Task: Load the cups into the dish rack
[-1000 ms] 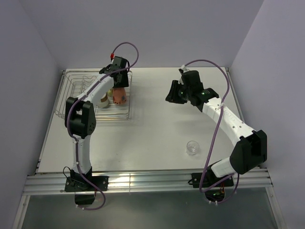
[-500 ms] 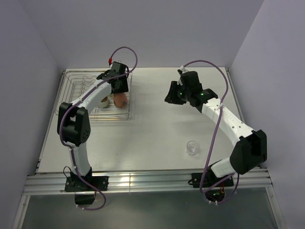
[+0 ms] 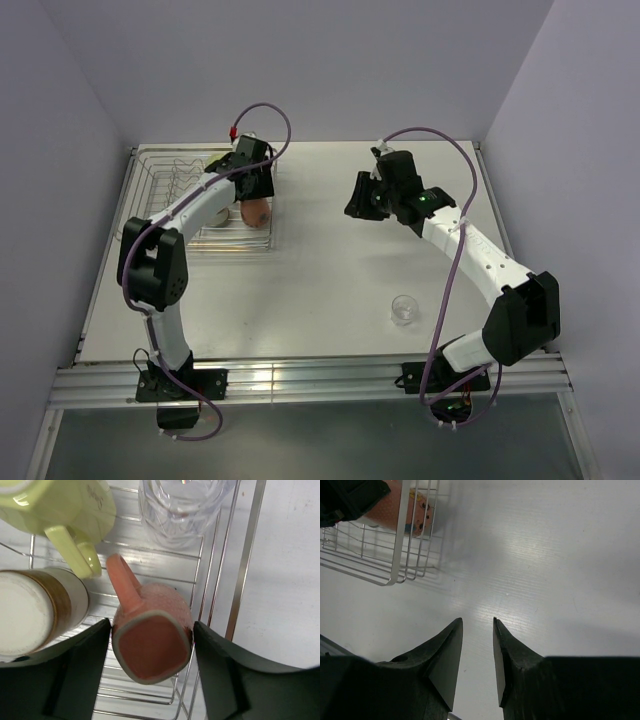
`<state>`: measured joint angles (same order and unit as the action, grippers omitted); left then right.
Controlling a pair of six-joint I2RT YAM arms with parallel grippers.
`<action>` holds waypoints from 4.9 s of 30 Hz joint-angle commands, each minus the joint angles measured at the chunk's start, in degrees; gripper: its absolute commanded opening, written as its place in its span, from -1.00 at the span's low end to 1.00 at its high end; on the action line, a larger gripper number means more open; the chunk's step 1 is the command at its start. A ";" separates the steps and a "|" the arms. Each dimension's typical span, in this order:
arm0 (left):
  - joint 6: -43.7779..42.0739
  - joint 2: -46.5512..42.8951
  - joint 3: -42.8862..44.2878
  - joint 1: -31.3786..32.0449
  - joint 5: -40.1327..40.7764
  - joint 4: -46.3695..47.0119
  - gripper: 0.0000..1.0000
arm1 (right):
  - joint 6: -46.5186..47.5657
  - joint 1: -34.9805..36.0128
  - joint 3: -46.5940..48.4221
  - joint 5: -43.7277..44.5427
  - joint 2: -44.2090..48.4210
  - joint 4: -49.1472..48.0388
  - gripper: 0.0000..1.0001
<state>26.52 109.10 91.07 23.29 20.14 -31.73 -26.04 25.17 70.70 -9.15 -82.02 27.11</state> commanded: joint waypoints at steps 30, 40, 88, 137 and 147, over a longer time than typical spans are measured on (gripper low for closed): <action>1.60 -17.15 2.28 1.15 1.31 -7.39 0.98 | 0.56 1.46 1.55 11.08 6.78 8.12 -0.23; 1.16 -33.77 -7.74 1.23 -8.44 -2.03 0.98 | -4.80 6.90 -11.61 16.00 20.48 18.14 -0.21; 1.86 -43.26 -14.86 0.88 -14.07 2.63 0.98 | -18.44 16.84 -22.65 21.11 19.71 15.70 -1.00; 37.90 -30.44 -27.78 -19.95 -75.69 64.94 0.89 | -38.29 6.65 33.37 -38.58 -22.48 -37.92 -1.00; 40.54 -30.44 -28.75 -19.33 -76.39 68.64 0.13 | -37.94 6.91 32.40 -38.58 -22.75 -38.28 -1.00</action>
<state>66.15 78.87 62.02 3.49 -55.33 32.29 -63.68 31.73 103.20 -46.48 -105.19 -7.40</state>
